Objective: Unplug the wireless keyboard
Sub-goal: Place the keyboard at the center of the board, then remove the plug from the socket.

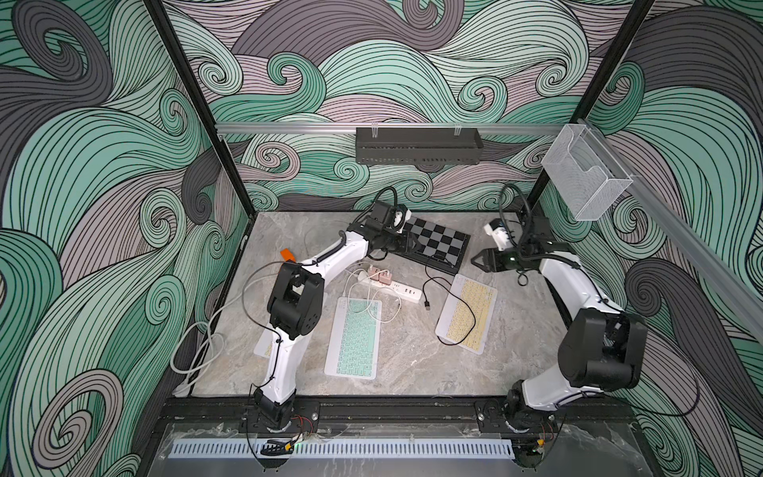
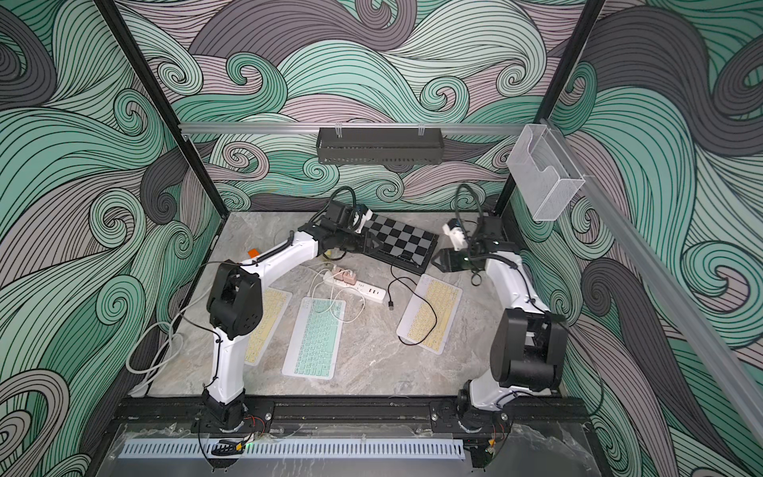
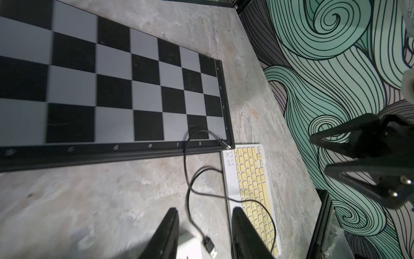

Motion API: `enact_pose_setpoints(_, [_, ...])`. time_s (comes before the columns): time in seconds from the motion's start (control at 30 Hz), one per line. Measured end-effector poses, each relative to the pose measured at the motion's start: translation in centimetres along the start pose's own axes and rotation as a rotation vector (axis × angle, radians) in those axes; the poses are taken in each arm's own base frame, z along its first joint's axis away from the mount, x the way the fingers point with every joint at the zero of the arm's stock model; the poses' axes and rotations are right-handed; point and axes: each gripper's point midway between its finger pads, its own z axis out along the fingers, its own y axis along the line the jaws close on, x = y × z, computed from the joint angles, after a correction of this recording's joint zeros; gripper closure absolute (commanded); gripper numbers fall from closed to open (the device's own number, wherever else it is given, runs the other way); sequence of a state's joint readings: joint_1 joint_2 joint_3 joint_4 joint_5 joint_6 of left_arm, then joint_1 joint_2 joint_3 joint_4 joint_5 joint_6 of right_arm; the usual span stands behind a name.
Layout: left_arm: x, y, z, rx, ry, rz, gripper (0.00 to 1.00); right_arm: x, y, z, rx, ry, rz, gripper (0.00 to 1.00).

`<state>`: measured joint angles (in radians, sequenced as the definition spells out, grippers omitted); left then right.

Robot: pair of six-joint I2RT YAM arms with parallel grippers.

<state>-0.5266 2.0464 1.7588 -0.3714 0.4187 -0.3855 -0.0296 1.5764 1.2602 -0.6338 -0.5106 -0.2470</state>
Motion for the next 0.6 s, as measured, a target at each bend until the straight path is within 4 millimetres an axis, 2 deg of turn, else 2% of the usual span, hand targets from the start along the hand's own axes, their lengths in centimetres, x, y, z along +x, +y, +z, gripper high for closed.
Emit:
enact_pose_setpoints(0.07, [-0.8, 1.3, -2.9, -0.048, -0.037, -0.037, 0.59, -1.0, 4.3, 2.4, -0.067, 0.005, -0.114, 0.41])
enact_pose_setpoints(0.13, [-0.8, 2.9, -5.3, -0.101, -0.056, -0.076, 0.59, -1.4, 7.7, 4.5, -0.107, -0.004, -0.189, 0.40])
enact_pose_setpoints(0.2, [-0.1, 4.8, -7.4, -0.164, -0.059, -0.117, 0.59, -1.6, 9.8, 6.3, -0.113, -0.028, -0.225, 0.42])
enact_pose_setpoints(0.27, [1.4, 7.0, -9.4, -0.233, -0.050, -0.160, 0.59, -1.3, 11.7, 8.1, -0.133, -0.046, -0.236, 0.46])
enact_pose_setpoints(0.33, [3.4, 8.7, -10.8, -0.280, -0.028, -0.198, 0.59, -0.8, 13.0, 9.8, -0.139, -0.056, -0.240, 0.47])
enact_pose_setpoints(0.43, [6.2, 10.3, -12.4, -0.327, 0.009, -0.237, 0.59, 0.3, 14.3, 12.3, -0.140, -0.058, -0.279, 0.38])
enact_pose_setpoints(0.53, [8.4, 10.7, -12.7, -0.346, 0.051, -0.256, 0.59, 2.1, 15.2, 14.7, -0.166, -0.025, -0.317, 0.37])
enact_pose_setpoints(0.6, [9.6, 11.1, -12.6, -0.355, 0.078, -0.269, 0.60, 2.6, 15.2, 16.0, -0.177, -0.005, -0.325, 0.37])
